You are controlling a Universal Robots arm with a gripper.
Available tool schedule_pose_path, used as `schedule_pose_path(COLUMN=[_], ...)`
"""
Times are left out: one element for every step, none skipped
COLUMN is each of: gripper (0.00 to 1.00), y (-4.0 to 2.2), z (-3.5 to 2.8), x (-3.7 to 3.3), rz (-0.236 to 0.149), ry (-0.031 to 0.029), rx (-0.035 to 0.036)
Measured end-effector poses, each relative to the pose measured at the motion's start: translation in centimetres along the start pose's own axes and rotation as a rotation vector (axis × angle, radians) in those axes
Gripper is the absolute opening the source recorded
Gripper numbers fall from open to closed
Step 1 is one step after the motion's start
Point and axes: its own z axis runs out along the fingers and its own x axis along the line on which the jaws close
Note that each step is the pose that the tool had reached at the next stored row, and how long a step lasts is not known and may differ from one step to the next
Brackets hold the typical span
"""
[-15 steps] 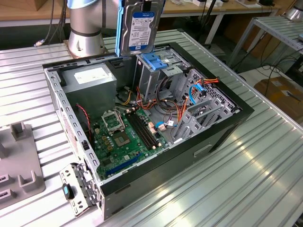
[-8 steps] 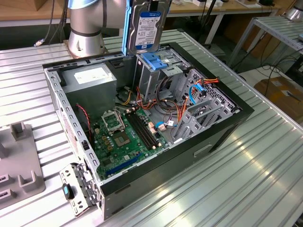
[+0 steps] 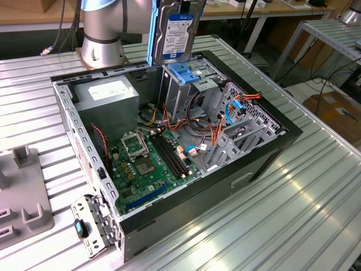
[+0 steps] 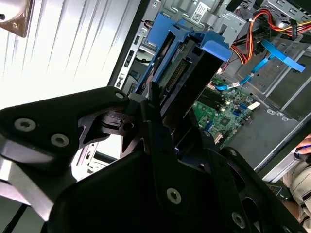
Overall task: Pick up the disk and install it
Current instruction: 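Pick up the disk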
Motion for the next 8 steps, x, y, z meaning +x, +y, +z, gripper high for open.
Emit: schedule_pose_path(gripper=[0.35, 0.35, 0.35, 0.35, 0.35, 0.35, 0.35, 0.35], y=[0.00, -0.01, -0.02, -0.02, -0.03, -0.08, -0.15, -0.28], z=[0.00, 0.00, 0.00, 0.00, 0.00, 0.01, 0.01, 0.02], x=[0.00, 0.00, 0.00, 0.00, 0.00, 0.00, -0.01, -0.01], rz=[0.000, 0.000, 0.000, 0.000, 0.000, 0.000, 0.000, 0.000], ry=[0.0000, 0.0000, 0.0000, 0.0000, 0.0000, -0.0001, -0.0001, -0.0002], rx=[0.0000, 0.0000, 0.0000, 0.0000, 0.0000, -0.0001, 0.0000, 0.0000])
